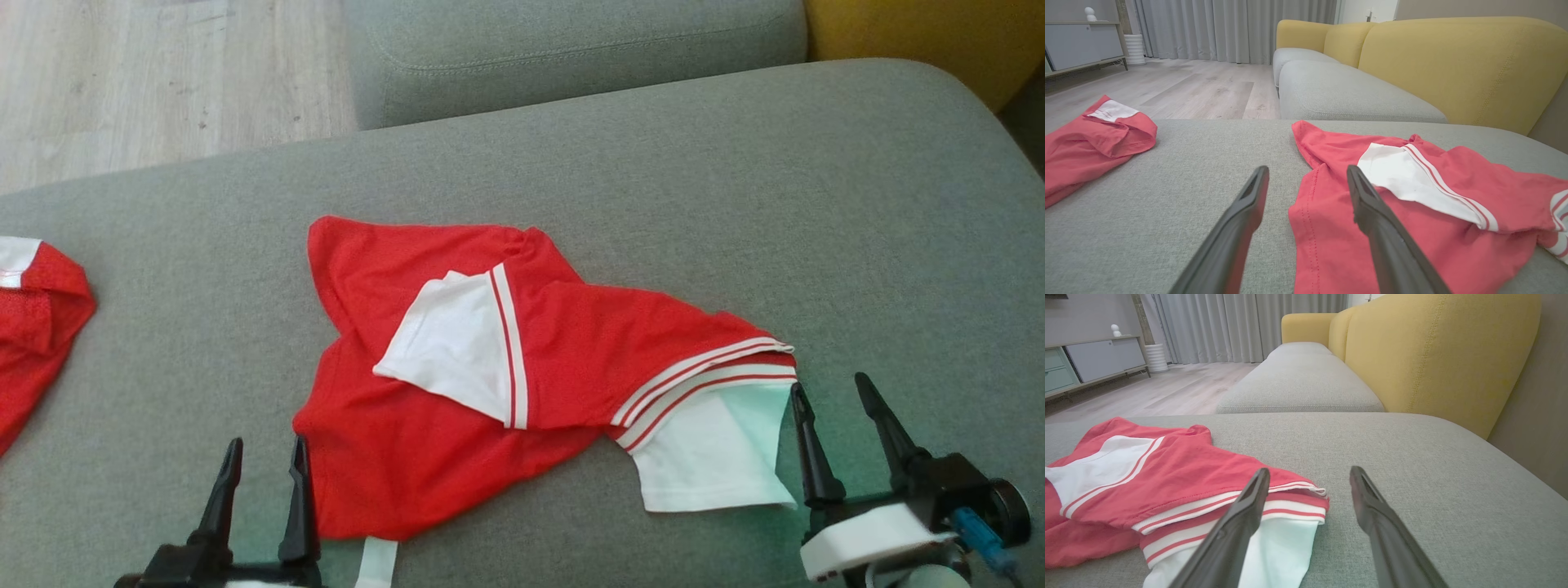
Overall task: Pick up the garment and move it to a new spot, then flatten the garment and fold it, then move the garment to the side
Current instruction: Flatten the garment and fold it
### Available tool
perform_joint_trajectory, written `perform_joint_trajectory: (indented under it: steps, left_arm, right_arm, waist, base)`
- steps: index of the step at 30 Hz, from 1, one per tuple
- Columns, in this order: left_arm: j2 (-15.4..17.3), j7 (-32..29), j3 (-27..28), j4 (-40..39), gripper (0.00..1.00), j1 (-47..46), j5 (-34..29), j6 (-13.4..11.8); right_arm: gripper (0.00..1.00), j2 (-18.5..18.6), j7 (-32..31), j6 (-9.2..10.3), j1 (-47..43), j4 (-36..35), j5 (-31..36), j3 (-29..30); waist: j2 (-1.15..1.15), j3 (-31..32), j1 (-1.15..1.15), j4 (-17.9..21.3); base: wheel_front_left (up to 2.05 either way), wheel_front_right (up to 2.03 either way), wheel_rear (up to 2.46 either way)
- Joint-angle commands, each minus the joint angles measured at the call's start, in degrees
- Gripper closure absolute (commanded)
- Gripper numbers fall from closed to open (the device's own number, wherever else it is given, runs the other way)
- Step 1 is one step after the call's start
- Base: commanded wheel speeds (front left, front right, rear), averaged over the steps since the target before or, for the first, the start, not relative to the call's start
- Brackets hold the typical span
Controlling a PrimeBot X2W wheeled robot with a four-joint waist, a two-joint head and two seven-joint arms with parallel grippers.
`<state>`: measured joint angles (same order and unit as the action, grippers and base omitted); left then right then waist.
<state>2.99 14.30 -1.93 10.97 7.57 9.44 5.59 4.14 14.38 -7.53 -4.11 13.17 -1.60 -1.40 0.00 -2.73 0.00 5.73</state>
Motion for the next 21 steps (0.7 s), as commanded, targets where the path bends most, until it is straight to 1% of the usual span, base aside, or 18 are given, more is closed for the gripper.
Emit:
perform_joint_trajectory:
  steps: [1,9,12,14,16,21]
  left_arm:
    - [-0.10,0.70,1.79,-1.43,0.00,-1.17,-0.30,0.13]
    - [-0.11,0.70,1.36,-1.40,0.00,-0.53,-0.82,0.05]
    - [-0.11,0.70,1.16,0.79,0.00,0.94,-0.81,0.08]
    - [0.08,0.50,1.17,3.06,0.00,1.68,-0.61,0.15]
    - [0.64,-1.21,0.89,4.70,0.00,1.94,-0.15,0.38]
    - [1.34,-6.79,0.45,5.77,0.00,1.06,1.82,0.80]
  right_arm:
    - [0.00,0.17,0.62,0.04,2.17,-1.83,-0.08,-1.47]
    - [0.00,0.23,0.62,0.04,2.37,-2.99,-0.19,-2.20]
    - [0.00,0.30,0.62,0.04,2.37,-4.39,-0.66,-2.35]
    - [0.00,0.34,0.58,0.04,1.71,-3.36,-0.92,-2.20]
    - [0.00,0.53,-1.47,0.04,1.16,-1.23,-0.91,-2.31]
    - [0.00,-0.01,-10.42,0.04,0.81,3.01,-1.93,-1.97]
  waist:
    - [0.00,0.00,0.00,-0.05]
    - [0.00,0.11,0.00,-0.15]
    - [0.00,0.24,0.00,0.06]
    - [0.00,0.23,0.00,0.11]
    - [0.00,-0.03,0.00,-0.02]
    - [0.00,-1.44,0.00,-0.67]
  base:
    - [0.00,0.00,0.00]
    - [0.00,0.00,0.00]
    - [0.00,0.00,0.00]
    - [0.00,0.00,0.00]
    - [0.00,0.00,0.00]
    - [0.00,0.00,0.00]
